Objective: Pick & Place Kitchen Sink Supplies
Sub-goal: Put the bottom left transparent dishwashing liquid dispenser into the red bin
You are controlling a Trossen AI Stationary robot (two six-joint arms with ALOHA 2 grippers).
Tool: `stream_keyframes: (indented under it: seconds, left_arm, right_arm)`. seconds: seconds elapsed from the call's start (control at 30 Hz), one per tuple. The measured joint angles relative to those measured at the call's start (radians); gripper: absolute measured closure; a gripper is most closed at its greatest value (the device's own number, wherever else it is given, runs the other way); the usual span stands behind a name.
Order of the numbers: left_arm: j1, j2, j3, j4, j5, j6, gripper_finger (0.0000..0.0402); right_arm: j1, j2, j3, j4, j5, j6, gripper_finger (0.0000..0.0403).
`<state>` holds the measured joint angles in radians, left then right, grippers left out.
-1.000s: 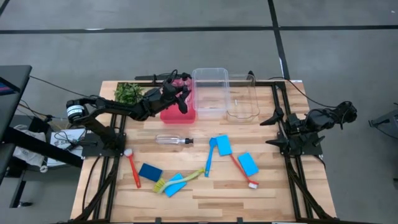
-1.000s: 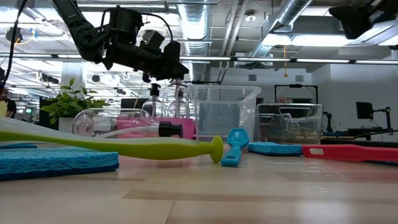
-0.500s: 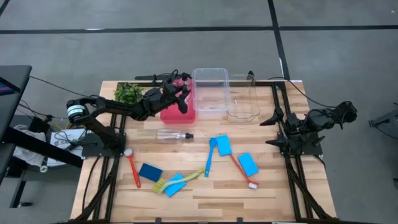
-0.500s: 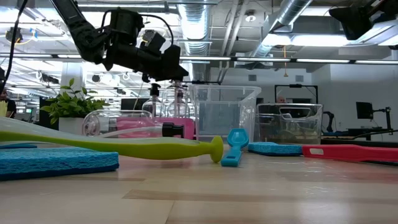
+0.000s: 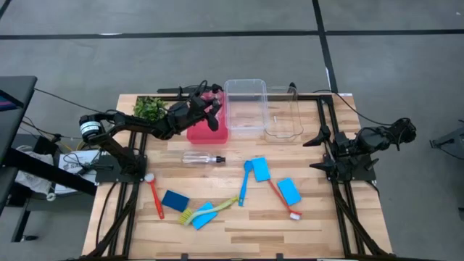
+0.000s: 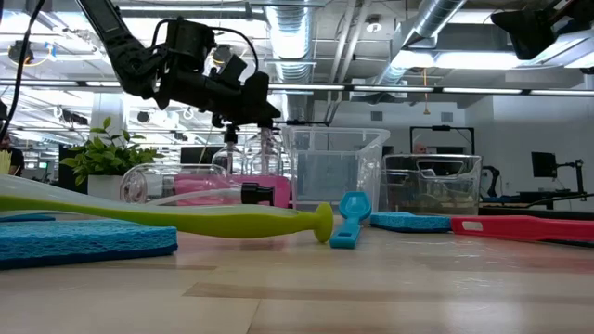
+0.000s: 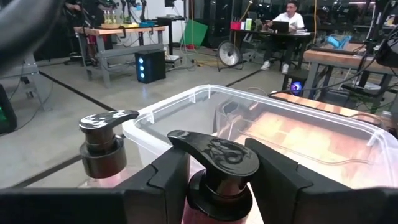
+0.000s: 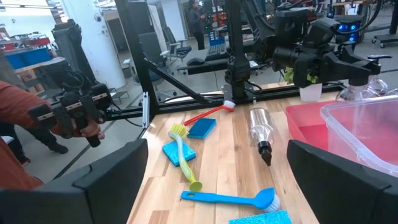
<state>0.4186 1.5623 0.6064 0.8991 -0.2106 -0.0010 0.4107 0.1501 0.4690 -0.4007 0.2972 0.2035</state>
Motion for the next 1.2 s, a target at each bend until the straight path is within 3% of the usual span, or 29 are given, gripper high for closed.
stream_keyframes:
  seconds: [0.33, 0.87, 1.2]
  left_arm:
    - [0.000, 0.000, 0.000, 0.000, -0.001, -0.004, 0.0242]
    - [0.000, 0.000, 0.000, -0.002, -0.001, -0.015, 0.0187]
    - [0.000, 0.000, 0.000, -0.035, -0.001, -0.034, 0.0183]
  right_arm:
    - [0.000, 0.000, 0.000, 0.000, 0.000, 0.000, 0.0026]
    - [0.000, 0.000, 0.000, 0.000, 0.000, 0.000, 0.0026]
    - [0.000, 0.000, 0.000, 0.000, 0.000, 0.001, 0.0026]
